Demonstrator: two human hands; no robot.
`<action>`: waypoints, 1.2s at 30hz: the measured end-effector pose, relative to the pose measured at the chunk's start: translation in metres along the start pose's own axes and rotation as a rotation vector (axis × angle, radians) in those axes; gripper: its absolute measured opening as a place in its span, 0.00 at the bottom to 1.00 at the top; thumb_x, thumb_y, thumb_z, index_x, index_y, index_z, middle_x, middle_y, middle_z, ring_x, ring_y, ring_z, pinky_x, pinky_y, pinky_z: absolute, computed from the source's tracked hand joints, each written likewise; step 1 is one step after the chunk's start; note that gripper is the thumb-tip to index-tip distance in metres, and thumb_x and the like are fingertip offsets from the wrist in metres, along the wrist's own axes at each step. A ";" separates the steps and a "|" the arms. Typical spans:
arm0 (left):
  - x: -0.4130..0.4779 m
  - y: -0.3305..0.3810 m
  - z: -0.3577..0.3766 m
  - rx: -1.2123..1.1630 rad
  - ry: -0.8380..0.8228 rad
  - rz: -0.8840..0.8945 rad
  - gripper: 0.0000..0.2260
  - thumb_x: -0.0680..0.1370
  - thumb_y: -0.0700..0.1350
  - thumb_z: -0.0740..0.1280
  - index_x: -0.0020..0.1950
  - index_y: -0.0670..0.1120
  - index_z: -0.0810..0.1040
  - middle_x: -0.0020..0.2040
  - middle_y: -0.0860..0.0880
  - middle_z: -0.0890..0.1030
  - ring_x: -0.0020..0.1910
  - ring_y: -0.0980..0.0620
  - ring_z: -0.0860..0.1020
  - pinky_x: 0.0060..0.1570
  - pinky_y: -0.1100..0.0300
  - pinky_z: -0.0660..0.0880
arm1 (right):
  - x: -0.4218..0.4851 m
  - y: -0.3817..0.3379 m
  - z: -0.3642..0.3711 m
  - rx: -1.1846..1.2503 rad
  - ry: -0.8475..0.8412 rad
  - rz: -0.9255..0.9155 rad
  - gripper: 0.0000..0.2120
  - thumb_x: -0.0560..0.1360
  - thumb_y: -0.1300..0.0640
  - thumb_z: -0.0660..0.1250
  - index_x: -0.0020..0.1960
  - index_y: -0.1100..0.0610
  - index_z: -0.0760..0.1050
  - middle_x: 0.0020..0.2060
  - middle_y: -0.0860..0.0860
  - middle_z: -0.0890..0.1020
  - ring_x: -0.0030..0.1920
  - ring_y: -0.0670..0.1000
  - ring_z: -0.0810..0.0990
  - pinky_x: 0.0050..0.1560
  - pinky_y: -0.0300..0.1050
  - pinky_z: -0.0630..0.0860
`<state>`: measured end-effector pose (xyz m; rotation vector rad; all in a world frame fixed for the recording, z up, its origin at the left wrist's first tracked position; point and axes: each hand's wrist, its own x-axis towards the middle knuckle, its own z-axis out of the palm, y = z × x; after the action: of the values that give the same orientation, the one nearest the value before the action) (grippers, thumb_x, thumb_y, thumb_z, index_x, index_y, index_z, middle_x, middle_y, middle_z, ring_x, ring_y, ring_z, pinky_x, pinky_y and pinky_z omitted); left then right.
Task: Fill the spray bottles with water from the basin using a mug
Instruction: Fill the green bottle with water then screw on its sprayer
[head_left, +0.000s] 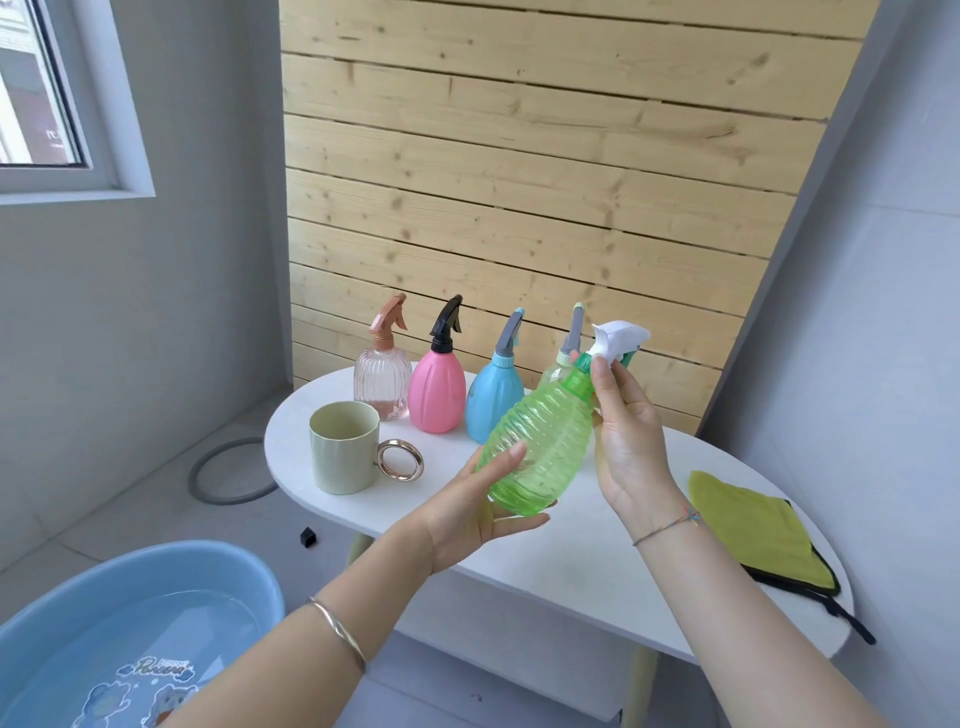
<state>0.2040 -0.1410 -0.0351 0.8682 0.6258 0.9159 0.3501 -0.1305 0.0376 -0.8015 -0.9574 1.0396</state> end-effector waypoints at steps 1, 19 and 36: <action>-0.001 -0.001 -0.002 0.001 -0.008 -0.025 0.48 0.53 0.61 0.83 0.70 0.52 0.71 0.63 0.44 0.81 0.59 0.41 0.81 0.51 0.50 0.81 | 0.003 -0.004 -0.001 -0.003 -0.004 -0.030 0.23 0.64 0.39 0.74 0.53 0.52 0.82 0.48 0.49 0.83 0.50 0.50 0.78 0.56 0.48 0.73; -0.008 0.004 -0.021 -0.060 0.042 -0.012 0.46 0.50 0.60 0.84 0.65 0.49 0.76 0.59 0.47 0.83 0.54 0.50 0.83 0.52 0.56 0.81 | 0.067 -0.027 -0.046 -0.414 -0.112 0.056 0.16 0.71 0.53 0.73 0.58 0.53 0.79 0.49 0.41 0.82 0.52 0.46 0.78 0.65 0.43 0.71; -0.015 0.012 -0.043 -0.031 0.209 0.074 0.37 0.56 0.57 0.81 0.62 0.48 0.78 0.59 0.47 0.83 0.54 0.51 0.83 0.49 0.57 0.81 | 0.025 0.101 -0.088 -0.818 -0.288 0.367 0.10 0.69 0.59 0.76 0.47 0.63 0.79 0.38 0.46 0.81 0.36 0.40 0.77 0.33 0.24 0.68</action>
<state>0.1587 -0.1346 -0.0459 0.7779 0.7610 1.0890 0.4025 -0.0838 -0.0790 -1.5726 -1.5597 1.0900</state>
